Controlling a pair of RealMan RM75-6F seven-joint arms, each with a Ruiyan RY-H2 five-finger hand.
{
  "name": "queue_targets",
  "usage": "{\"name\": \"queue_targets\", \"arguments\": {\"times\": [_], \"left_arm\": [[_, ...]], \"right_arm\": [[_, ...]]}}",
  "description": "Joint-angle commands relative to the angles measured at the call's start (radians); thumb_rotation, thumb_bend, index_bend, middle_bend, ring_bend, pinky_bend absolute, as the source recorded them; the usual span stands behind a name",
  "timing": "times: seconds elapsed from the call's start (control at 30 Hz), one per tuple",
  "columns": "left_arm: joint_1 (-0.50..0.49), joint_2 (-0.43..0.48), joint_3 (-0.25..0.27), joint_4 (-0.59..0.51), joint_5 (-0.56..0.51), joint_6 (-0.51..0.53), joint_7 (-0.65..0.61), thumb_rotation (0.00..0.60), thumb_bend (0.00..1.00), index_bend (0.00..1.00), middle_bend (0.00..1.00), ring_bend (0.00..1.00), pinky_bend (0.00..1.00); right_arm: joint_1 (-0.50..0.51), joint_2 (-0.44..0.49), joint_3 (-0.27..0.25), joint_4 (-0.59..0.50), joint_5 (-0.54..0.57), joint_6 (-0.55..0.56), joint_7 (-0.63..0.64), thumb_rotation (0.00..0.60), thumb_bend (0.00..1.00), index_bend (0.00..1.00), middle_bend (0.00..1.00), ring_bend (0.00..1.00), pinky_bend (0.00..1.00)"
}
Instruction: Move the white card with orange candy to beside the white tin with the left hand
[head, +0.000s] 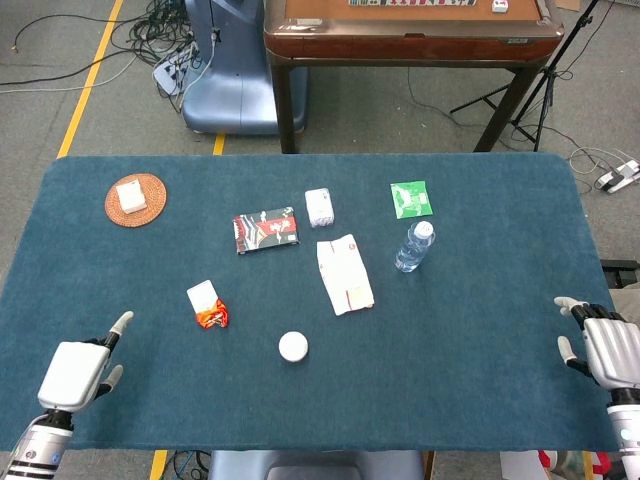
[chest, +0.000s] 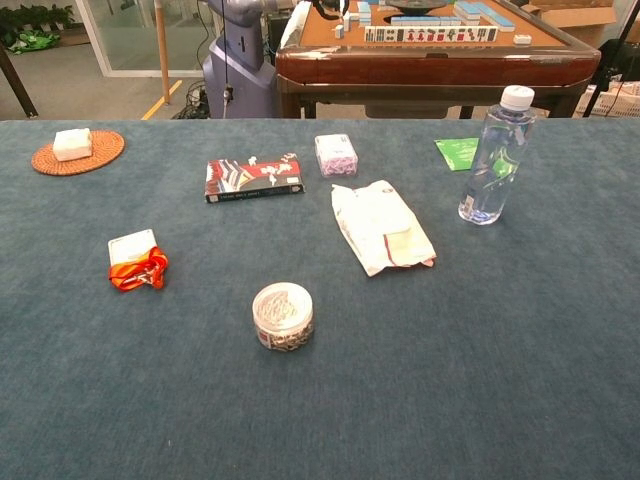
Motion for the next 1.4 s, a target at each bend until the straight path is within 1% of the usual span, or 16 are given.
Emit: {"name": "queue_targets", "arguments": {"times": [0.03, 0.13, 0.23, 0.3, 0.4, 0.5, 0.77, 1.0, 1.17, 1.4], "left_arm": [[-0.049, 0.012, -0.027, -0.062, -0.089, -0.087, 0.038, 0.6, 0.45, 0.19, 0.98, 0.89, 1.0], [-0.08, 0.01, -0.057, -0.114, -0.204, -0.14, 0.085, 0.6, 0.49, 0.19, 1.0, 0.91, 1.0], [-0.122, 0.021, -0.079, -0.172, -0.314, -0.213, 0.088, 0.6, 0.51, 0.17, 1.0, 0.93, 1.0], [-0.148, 0.022, -0.09, -0.185, -0.358, -0.236, 0.106, 0.6, 0.51, 0.16, 1.0, 0.93, 1.0], [-0.186, -0.005, -0.098, -0.181, -0.413, -0.238, 0.17, 0.6, 0.52, 0.15, 1.0, 0.93, 1.0], [-0.216, -0.029, -0.103, -0.18, -0.462, -0.245, 0.199, 0.6, 0.52, 0.15, 1.0, 0.93, 1.0], [-0.287, -0.082, -0.102, -0.151, -0.569, -0.255, 0.263, 0.6, 0.52, 0.15, 1.0, 0.94, 1.0], [-0.331, -0.12, -0.082, -0.147, -0.595, -0.258, 0.284, 0.6, 0.52, 0.15, 1.0, 0.95, 1.0], [-0.365, -0.148, -0.071, -0.146, -0.63, -0.254, 0.312, 0.6, 0.51, 0.15, 1.0, 0.95, 1.0], [-0.406, -0.181, -0.062, -0.118, -0.686, -0.249, 0.334, 0.6, 0.51, 0.14, 1.0, 0.95, 1.0]], "right_arm": [[0.0, 0.0, 0.001, 0.0, -0.001, 0.0, 0.002, 0.6, 0.41, 0.26, 0.34, 0.28, 0.39], [0.001, 0.001, 0.001, 0.001, 0.001, -0.003, 0.003, 0.6, 0.41, 0.26, 0.34, 0.28, 0.39], [0.001, 0.001, 0.001, 0.002, 0.001, -0.003, 0.003, 0.6, 0.41, 0.26, 0.34, 0.28, 0.39], [0.0, 0.001, 0.001, 0.002, 0.001, -0.002, 0.004, 0.6, 0.41, 0.26, 0.34, 0.28, 0.39], [-0.001, 0.003, 0.001, 0.002, 0.0, 0.001, 0.007, 0.6, 0.41, 0.26, 0.34, 0.28, 0.39], [-0.003, 0.005, 0.002, 0.001, -0.002, 0.004, 0.011, 0.6, 0.41, 0.26, 0.34, 0.28, 0.39], [-0.004, 0.009, 0.002, 0.001, -0.005, 0.004, 0.018, 0.6, 0.41, 0.26, 0.34, 0.28, 0.39], [-0.004, 0.009, 0.002, 0.002, -0.004, 0.003, 0.02, 0.6, 0.41, 0.26, 0.34, 0.28, 0.39], [-0.006, 0.012, 0.002, 0.0, -0.009, 0.007, 0.025, 0.6, 0.41, 0.26, 0.34, 0.28, 0.39], [-0.016, 0.024, 0.003, -0.007, -0.022, 0.028, 0.042, 0.6, 0.41, 0.26, 0.34, 0.28, 0.39]]}}
